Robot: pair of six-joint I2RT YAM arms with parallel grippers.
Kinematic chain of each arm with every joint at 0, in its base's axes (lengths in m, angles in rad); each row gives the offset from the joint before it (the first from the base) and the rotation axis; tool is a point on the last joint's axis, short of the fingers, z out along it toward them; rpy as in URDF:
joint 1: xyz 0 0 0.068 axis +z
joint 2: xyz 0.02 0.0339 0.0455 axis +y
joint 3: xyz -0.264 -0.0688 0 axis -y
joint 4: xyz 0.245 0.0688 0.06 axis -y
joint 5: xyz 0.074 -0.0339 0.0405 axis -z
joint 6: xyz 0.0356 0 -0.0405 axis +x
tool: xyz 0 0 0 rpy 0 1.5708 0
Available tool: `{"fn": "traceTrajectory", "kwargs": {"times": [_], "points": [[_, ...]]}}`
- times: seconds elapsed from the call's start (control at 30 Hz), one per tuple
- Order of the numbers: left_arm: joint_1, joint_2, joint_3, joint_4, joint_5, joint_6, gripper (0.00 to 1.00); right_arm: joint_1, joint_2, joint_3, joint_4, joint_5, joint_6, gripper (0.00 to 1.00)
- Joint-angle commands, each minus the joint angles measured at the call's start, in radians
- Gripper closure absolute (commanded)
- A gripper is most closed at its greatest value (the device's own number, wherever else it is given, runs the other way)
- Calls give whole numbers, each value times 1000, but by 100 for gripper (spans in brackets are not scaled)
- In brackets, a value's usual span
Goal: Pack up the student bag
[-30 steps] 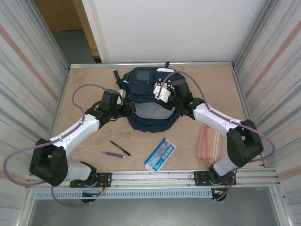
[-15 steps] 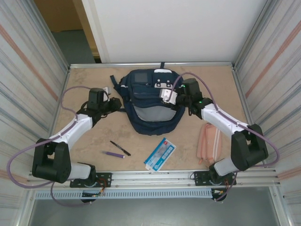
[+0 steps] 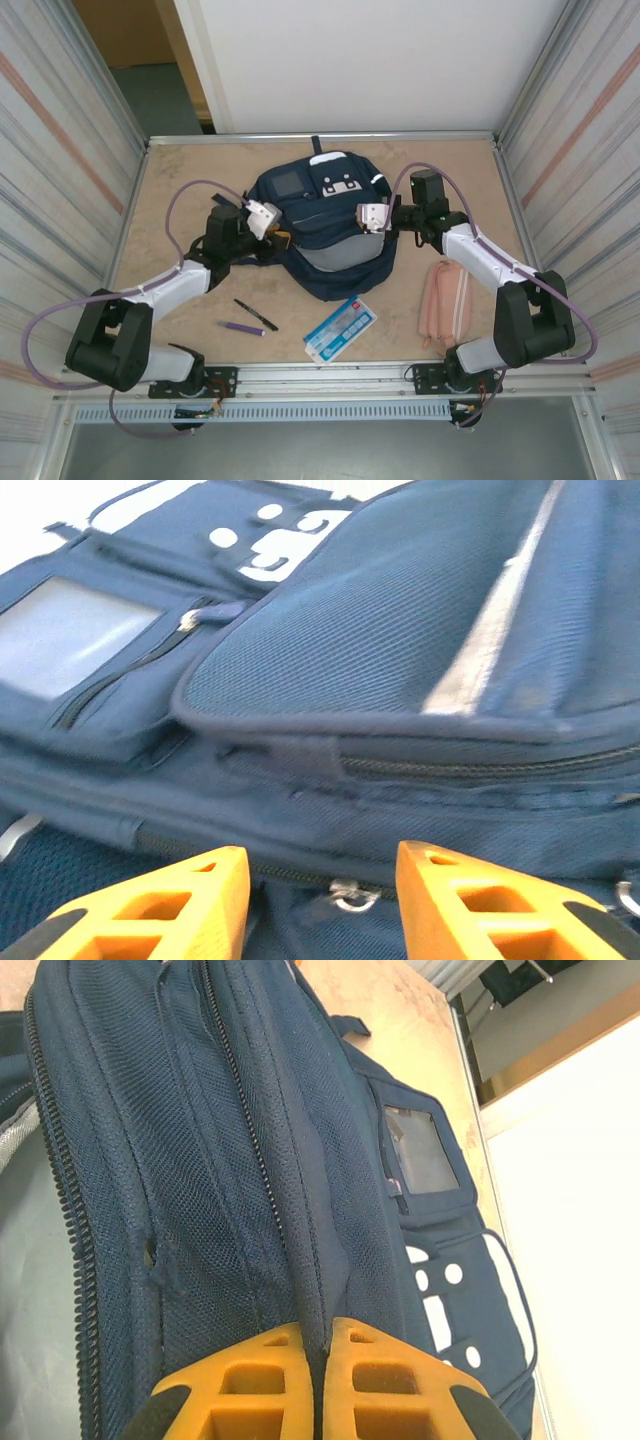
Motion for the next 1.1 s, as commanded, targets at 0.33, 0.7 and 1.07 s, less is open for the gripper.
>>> {"fn": "traceTrajectory", "kwargs": {"times": [0.33,0.7,1.07], "points": [[158,50,-93,130,323,534,49,-66,-50,78,-53,-191,-22,100],[92,120,-56,99,271,640,50,-41,-65,71,-47,-180,-13,100],[-37,162,-77,215,-8,624,58,-13,-80,38,11,-125,37,100]]}}
